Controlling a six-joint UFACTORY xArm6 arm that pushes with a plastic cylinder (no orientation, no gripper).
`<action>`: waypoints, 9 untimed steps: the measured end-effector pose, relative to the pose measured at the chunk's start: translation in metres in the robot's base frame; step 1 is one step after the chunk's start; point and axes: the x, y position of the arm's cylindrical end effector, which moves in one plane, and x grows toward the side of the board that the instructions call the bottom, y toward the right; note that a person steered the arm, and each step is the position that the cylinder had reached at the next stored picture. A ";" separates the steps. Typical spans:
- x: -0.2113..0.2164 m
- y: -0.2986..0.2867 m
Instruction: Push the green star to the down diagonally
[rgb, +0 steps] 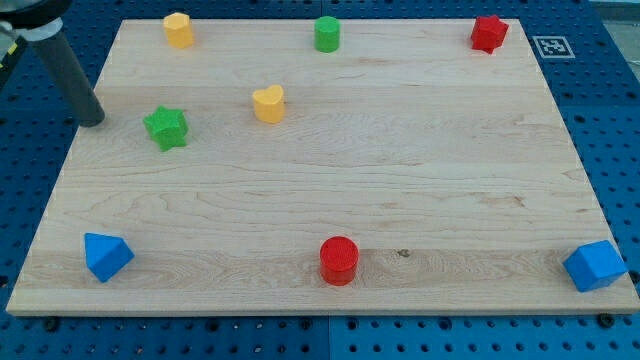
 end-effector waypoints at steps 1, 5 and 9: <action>0.000 0.000; 0.007 0.100; 0.056 0.096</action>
